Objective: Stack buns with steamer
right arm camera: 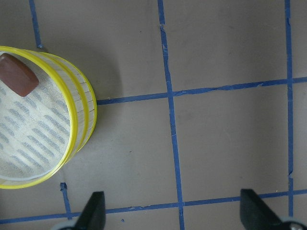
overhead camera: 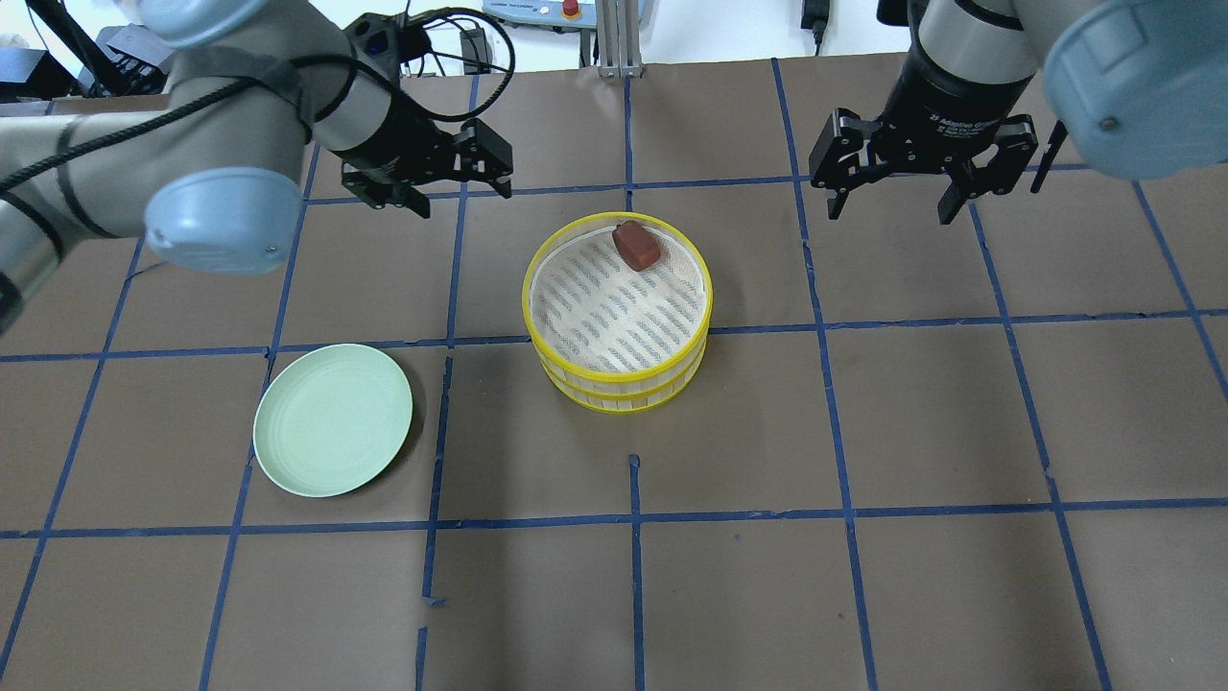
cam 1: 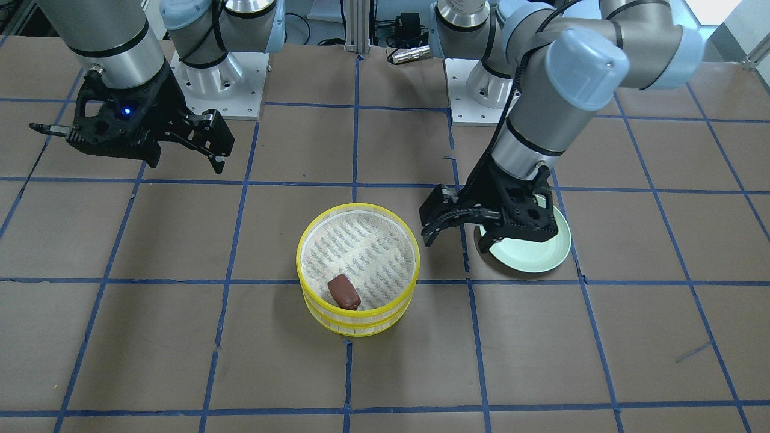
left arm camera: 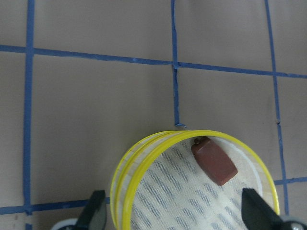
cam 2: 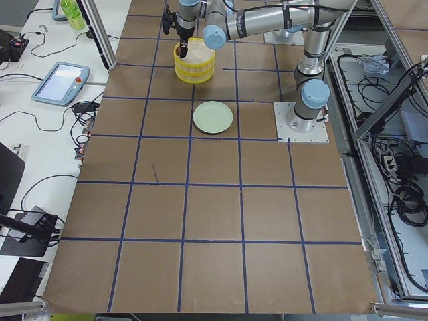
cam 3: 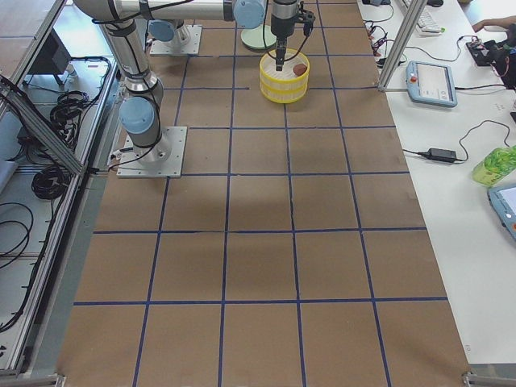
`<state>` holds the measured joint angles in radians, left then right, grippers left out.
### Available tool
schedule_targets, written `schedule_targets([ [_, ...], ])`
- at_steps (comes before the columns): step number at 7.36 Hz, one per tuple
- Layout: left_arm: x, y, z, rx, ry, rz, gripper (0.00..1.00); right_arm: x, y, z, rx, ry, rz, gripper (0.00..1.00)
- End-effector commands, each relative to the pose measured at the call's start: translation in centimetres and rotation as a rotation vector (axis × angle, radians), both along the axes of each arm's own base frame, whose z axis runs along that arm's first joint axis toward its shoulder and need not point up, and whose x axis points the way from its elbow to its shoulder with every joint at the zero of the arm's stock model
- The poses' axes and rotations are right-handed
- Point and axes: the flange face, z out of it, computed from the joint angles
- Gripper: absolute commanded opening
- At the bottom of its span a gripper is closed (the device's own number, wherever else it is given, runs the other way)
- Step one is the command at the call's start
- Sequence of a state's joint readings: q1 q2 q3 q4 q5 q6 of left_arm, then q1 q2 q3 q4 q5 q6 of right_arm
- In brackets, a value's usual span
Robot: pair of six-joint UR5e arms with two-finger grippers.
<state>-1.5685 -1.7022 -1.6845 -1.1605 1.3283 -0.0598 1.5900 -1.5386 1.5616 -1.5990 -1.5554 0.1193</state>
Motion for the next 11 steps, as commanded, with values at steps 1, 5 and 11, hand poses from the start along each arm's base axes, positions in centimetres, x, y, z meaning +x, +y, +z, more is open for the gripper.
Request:
schedule_targets([
  [1, 5.3, 5.0, 7.0, 0.076, -0.1, -0.021, 1.0, 0.0, 0.0, -0.1, 0.004, -0.001, 0.002, 1.0],
  [5, 6.1, 7.7, 10.0, 0.163, -0.2, -0.023, 1.0, 0.2, 0.1, -0.1, 0.002, -0.005, 0.003, 1.0],
  [11, 5.9, 8.1, 8.9, 0.186, -0.203, -0.031, 1.0, 0.1, 0.1, 0.1, -0.001, -0.008, 0.002, 1.0],
])
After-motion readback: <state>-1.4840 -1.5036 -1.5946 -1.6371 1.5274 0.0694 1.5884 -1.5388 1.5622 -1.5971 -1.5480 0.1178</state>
